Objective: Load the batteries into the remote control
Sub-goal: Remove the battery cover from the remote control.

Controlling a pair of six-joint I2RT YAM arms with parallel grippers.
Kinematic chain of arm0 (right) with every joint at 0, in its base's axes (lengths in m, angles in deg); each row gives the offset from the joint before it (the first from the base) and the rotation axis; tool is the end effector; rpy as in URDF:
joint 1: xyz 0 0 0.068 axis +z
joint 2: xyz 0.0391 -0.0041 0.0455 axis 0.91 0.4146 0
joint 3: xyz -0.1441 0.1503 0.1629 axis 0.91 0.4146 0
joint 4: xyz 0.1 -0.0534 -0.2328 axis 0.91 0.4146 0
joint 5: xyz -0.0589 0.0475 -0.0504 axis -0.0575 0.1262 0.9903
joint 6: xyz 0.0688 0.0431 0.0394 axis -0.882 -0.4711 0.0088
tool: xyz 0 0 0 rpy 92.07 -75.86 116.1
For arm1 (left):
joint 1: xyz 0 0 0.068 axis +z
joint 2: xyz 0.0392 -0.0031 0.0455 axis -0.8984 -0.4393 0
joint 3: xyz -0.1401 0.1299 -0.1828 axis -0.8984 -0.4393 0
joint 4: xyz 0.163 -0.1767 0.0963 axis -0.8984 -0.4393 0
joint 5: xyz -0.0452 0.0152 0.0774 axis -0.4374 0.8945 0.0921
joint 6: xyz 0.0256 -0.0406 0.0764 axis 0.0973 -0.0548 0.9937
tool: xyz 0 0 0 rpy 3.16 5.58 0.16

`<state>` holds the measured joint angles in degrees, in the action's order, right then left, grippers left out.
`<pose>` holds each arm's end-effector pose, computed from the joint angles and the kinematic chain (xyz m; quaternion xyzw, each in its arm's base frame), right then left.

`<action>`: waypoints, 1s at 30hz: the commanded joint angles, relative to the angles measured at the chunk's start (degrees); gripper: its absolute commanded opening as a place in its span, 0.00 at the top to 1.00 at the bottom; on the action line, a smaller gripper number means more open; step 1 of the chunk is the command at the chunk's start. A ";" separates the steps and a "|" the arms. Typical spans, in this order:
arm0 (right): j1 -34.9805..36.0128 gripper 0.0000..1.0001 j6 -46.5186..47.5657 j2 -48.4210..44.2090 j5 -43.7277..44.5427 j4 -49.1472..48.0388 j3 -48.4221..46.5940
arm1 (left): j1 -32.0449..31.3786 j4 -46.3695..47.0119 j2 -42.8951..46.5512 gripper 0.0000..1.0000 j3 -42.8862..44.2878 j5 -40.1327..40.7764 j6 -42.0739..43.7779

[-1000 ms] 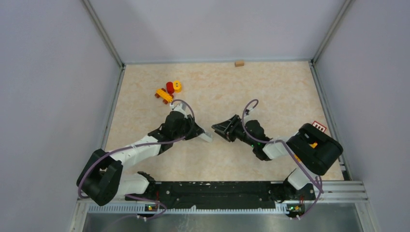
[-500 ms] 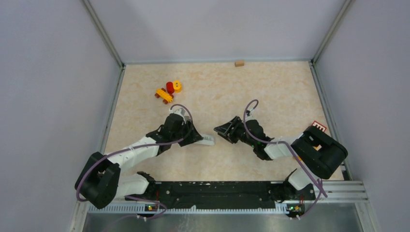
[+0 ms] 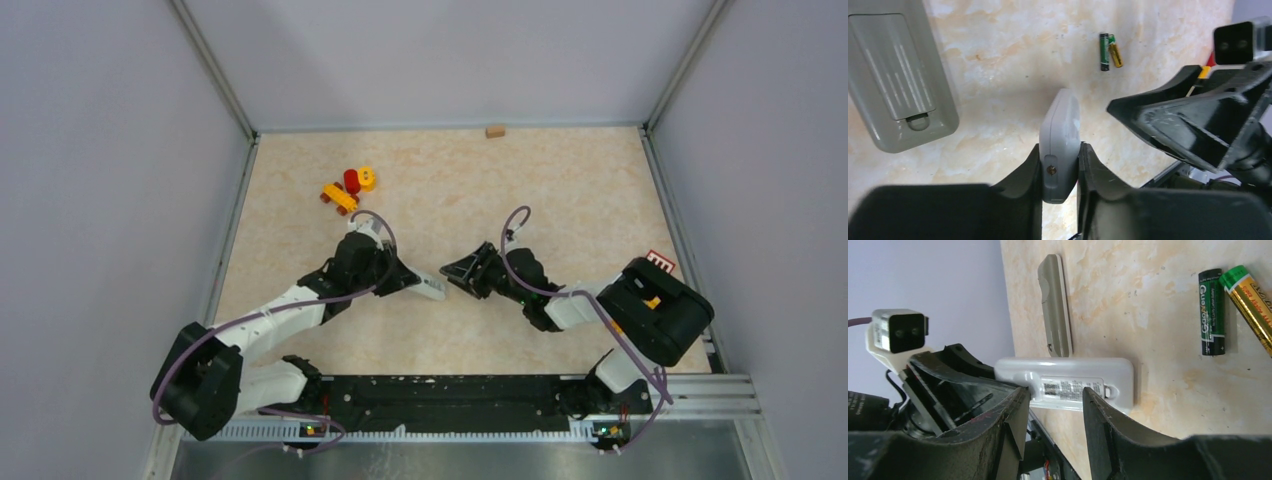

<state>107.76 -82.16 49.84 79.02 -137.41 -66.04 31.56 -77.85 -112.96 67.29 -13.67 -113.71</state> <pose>0.2264 0.2196 0.1217 0.1991 0.7855 0.5275 0.2550 0.2210 -0.1568 0.1553 -0.0997 0.8936 -0.3427 0.2721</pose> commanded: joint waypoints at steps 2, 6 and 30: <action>0.02 0.53 2.30 1.83 -2.47 0.07 -1.92 | 0.35 -2.10 -0.03 1.00 0.10 2.21 2.33; 0.02 0.52 2.77 3.09 -3.34 -0.28 -2.19 | 0.45 -3.04 -0.01 1.00 0.57 2.53 3.48; 0.89 0.55 -4.02 14.81 -8.45 -17.31 -2.48 | 0.46 -0.70 -1.88 1.00 -0.88 -1.24 2.75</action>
<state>107.81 -83.54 62.54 72.27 -146.99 -67.96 32.06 -76.58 -112.92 67.48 -14.74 -112.90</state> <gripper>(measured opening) 0.456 0.300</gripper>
